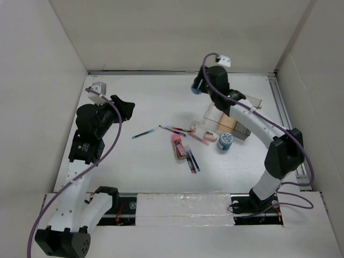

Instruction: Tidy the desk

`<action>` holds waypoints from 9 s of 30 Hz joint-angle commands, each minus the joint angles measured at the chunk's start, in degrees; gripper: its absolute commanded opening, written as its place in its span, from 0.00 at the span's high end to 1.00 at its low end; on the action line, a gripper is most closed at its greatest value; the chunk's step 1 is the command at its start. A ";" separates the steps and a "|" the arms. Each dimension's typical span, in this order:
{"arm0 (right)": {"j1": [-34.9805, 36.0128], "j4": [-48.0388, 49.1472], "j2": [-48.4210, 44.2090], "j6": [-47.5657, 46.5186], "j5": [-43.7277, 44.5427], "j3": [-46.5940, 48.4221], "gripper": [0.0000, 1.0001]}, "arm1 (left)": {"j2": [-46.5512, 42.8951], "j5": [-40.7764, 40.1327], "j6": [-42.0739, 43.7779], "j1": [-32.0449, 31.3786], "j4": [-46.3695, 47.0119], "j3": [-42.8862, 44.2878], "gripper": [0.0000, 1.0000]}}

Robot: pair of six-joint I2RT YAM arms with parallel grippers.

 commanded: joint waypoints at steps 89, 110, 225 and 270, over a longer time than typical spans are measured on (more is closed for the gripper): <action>-4.50 -19.13 -22.74 22.57 7.75 -39.78 0.17 | 2.17 4.67 -0.98 0.21 3.50 0.83 0.41; -2.48 -18.46 -20.55 20.64 5.67 -38.98 0.12 | 1.91 5.54 -1.25 0.21 3.85 0.57 0.41; -1.62 5.41 -14.30 10.63 -8.14 -25.35 1.00 | 1.21 6.33 -1.42 0.21 5.17 0.39 0.42; 21.52 -4.47 -10.87 9.39 -3.05 -26.15 0.65 | 0.41 5.54 -1.25 0.21 5.17 0.13 0.42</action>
